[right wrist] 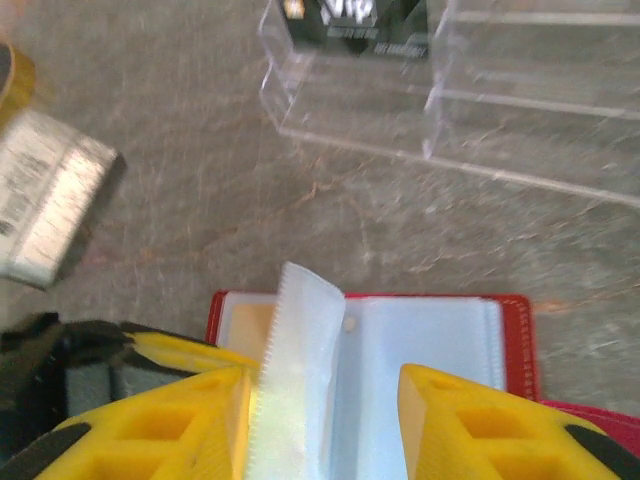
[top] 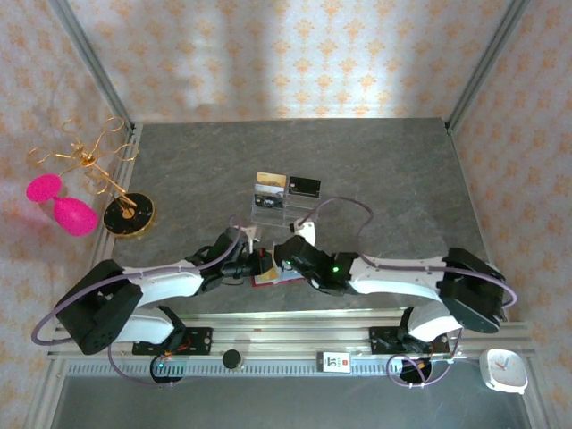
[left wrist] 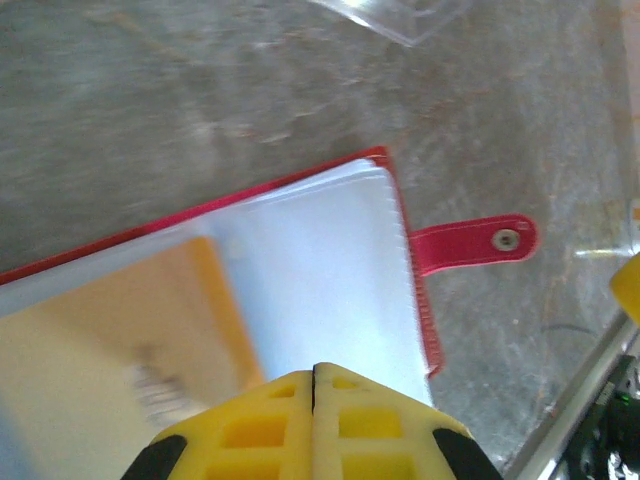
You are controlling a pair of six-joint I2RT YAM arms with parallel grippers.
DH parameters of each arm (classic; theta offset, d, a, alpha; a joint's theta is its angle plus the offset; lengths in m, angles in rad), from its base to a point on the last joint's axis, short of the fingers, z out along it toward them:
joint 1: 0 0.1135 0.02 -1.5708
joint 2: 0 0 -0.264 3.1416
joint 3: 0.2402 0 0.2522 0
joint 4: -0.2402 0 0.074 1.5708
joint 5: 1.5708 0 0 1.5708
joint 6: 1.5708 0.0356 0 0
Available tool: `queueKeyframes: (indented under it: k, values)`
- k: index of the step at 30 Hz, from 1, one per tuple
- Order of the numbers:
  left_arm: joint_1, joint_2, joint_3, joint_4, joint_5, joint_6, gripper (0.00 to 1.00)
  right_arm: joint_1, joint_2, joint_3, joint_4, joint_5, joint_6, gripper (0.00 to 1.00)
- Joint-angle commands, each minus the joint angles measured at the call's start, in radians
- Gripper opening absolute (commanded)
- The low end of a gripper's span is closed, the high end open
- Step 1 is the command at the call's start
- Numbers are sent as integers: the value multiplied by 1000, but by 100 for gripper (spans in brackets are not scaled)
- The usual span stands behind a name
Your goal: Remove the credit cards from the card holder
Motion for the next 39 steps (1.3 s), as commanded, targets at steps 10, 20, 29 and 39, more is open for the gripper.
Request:
queueKeyframes:
  k: [10,20,29,39]
  values:
    - [-34,15,63,-34,-59,38,11,-11,-99,-77,-26,14,-2,30]
    - [126,-209,-91,-85,-55,47,2,-86,109,53,62,-419,-160,19]
    - [127,-105,-132,-5,-38,49,0,-170,264,90,87,-558,-136,17]
    - [125,-132,-130,-55,-40,65,0,-205,317,92,85,-574,-121,17]
